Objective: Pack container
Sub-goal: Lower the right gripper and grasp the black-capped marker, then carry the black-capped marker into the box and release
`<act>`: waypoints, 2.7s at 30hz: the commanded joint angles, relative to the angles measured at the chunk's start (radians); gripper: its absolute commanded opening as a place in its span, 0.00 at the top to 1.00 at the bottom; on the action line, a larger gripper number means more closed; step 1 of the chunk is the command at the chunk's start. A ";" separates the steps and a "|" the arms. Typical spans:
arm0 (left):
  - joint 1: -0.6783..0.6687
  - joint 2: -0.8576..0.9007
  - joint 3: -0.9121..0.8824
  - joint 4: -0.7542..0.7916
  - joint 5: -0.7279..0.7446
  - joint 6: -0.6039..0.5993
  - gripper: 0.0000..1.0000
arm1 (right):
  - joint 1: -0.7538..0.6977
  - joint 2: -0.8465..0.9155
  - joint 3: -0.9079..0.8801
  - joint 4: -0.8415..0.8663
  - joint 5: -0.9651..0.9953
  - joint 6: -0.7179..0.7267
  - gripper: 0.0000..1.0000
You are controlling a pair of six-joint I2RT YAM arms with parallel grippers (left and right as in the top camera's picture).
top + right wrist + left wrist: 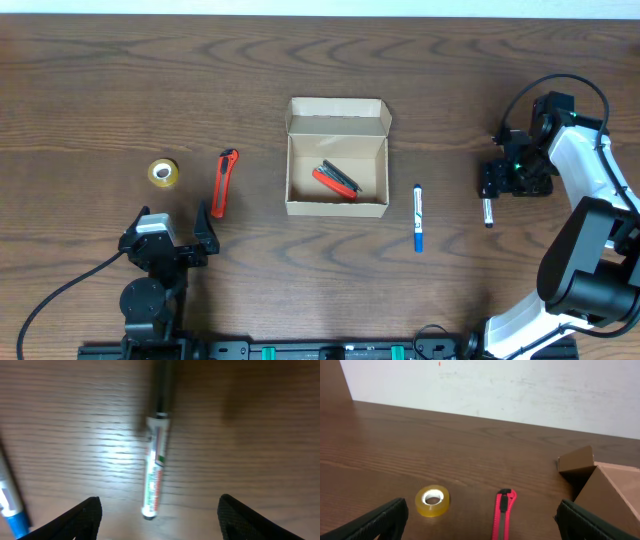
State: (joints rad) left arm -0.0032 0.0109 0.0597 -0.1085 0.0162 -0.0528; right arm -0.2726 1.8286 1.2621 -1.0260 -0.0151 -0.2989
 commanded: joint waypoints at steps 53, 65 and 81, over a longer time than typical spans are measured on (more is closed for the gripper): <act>-0.004 -0.006 -0.028 -0.022 0.003 -0.008 0.05 | 0.046 0.007 -0.214 0.264 -0.004 0.112 0.99; -0.004 -0.006 -0.028 -0.021 0.003 -0.008 0.05 | 0.051 -0.002 -0.177 0.286 -0.316 0.128 0.99; -0.004 -0.006 -0.028 -0.018 0.003 -0.008 0.05 | 0.413 -0.172 0.249 0.280 -0.662 -0.134 0.99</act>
State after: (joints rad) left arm -0.0032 0.0109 0.0597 -0.1078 0.0162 -0.0528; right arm 0.0547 1.6791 1.4448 -0.7212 -0.5892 -0.2718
